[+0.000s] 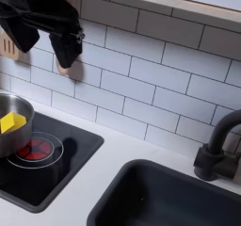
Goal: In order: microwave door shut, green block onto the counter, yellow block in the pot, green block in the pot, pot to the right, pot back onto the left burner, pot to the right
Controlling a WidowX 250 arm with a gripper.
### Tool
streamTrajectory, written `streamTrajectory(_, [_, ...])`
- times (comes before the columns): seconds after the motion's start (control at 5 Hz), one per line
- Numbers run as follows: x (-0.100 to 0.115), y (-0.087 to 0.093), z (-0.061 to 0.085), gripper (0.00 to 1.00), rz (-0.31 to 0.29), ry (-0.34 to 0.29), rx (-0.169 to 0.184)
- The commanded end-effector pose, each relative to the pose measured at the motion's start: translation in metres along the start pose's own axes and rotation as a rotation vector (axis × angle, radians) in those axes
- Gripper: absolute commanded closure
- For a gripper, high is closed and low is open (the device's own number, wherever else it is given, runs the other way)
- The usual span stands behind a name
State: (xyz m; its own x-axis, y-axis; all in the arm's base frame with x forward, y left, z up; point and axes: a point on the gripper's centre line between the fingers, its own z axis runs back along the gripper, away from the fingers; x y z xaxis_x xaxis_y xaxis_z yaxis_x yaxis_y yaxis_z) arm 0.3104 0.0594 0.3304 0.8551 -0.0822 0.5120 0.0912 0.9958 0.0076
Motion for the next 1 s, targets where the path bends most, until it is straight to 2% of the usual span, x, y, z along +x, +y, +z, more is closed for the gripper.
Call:
streamTrajectory(0.0, [-0.015, 0.028, -0.020, 0.00, 0.025, 0.090, 0.045])
streamTrajectory(0.4, [-0.056, 0.036, -0.051, 0.03, 0.048, 0.246, 0.043])
streamTrajectory(0.6, [-0.068, 0.037, -0.065, 0.24, 0.048, 0.303, 0.036])
streamTrajectory(0.8, [-0.072, 0.039, -0.071, 1.00, 0.049, 0.332, 0.046])
